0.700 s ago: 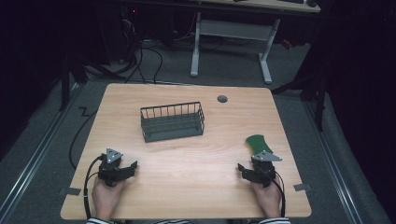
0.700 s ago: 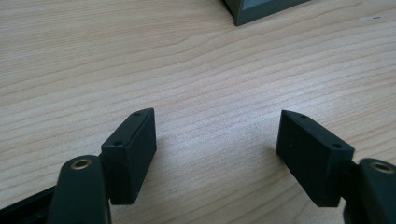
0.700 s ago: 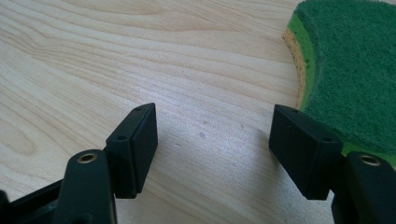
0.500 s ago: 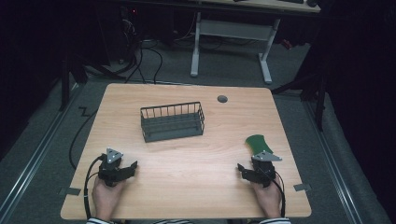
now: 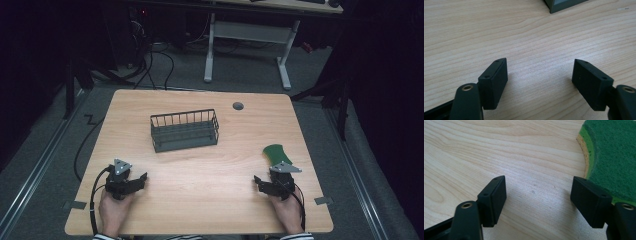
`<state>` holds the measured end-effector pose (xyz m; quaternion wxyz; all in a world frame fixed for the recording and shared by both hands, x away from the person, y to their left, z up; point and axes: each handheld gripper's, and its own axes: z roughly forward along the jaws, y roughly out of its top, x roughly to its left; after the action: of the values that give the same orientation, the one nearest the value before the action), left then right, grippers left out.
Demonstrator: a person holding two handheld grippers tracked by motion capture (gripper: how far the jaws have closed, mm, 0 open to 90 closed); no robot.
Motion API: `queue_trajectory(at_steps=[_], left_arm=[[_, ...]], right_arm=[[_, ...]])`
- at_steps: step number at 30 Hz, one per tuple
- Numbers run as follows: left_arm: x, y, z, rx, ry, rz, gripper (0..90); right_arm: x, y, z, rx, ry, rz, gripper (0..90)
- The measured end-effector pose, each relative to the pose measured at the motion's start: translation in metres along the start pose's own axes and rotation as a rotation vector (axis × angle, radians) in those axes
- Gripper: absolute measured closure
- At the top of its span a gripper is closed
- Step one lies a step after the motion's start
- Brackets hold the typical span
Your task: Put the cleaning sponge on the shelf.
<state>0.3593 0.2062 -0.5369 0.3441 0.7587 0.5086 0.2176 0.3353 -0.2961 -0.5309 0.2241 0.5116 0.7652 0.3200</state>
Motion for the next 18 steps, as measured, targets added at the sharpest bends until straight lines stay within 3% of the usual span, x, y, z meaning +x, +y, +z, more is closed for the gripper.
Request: queue_trajectory(at_steps=[5,9,13,18], left_arm=[[-0.002,0.001,0.001,0.005,0.006,-0.003,26.4],[-0.003,0.001,0.001,0.007,0.010,-0.004,25.4],[-0.003,0.005,0.000,0.033,0.017,-0.033,28.5],[-0.004,0.010,-0.002,0.049,-0.023,-0.047,32.4]], right_arm=[[0.000,0.000,0.000,0.002,0.007,-0.004,27.4],[-0.001,0.001,0.000,0.003,0.001,0.007,33.1],[-0.008,0.004,-0.003,0.006,0.041,0.070,37.5],[-0.008,0.017,-0.008,-0.003,0.077,0.070,38.0]])
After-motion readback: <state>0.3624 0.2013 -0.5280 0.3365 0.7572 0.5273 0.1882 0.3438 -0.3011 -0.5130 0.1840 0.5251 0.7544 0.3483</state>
